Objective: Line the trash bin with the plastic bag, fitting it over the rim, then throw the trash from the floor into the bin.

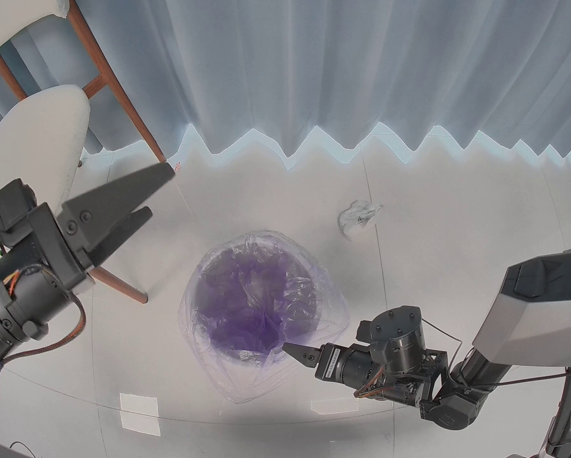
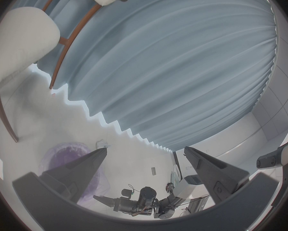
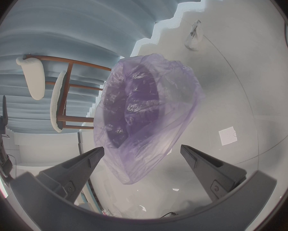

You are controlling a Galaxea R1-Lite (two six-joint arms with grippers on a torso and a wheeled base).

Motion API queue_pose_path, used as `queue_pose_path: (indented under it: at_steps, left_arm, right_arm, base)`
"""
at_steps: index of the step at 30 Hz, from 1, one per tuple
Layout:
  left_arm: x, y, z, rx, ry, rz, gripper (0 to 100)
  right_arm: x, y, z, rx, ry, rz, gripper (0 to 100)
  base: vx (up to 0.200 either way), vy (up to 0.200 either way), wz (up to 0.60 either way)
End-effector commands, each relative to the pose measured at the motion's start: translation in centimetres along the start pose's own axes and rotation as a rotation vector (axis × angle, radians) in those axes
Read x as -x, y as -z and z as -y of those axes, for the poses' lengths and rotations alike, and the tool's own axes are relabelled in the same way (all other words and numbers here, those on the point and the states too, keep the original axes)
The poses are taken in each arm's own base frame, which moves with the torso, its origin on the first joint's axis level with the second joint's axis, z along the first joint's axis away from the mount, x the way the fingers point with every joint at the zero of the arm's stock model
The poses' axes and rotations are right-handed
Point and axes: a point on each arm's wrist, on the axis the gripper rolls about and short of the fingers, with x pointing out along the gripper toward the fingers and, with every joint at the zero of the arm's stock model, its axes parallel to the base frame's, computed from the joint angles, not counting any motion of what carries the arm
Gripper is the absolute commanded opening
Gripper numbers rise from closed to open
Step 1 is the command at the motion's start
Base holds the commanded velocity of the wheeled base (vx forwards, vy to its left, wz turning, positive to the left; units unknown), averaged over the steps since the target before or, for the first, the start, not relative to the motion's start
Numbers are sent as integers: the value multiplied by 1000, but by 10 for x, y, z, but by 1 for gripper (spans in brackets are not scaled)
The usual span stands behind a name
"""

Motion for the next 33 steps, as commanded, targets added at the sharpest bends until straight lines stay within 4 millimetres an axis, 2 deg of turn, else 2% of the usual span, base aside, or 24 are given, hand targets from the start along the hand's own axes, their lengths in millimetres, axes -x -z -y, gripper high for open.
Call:
queue_pose_path:
  at_steps: [1,6,7,21,26,33]
  left_arm:
    - [10,-8,5,-10,17,45,100]
    - [10,-5,3,-9,14,29,100]
    - [10,-4,3,-8,13,24,100]
    - [12,7,-5,-85,-14,-17,100]
    - [15,15,-11,-100,-38,-58,100]
    - [18,28,-18,-137,-77,-148,100]
  right_arm:
    - [-1,0,2,0,12,8,100]
    - [2,-3,0,4,19,38,100]
    - [1,-4,-1,3,16,42,0]
    - [6,-2,1,12,25,33,0]
    - [7,12,18,93,84,-32,0]
    - [-7,28,39,144,153,-89,0]
  base:
    - [0,0,0]
    - [0,0,0]
    - [0,0,0]
    - [0,0,0]
    - [0,0,0]
    - [0,0,0]
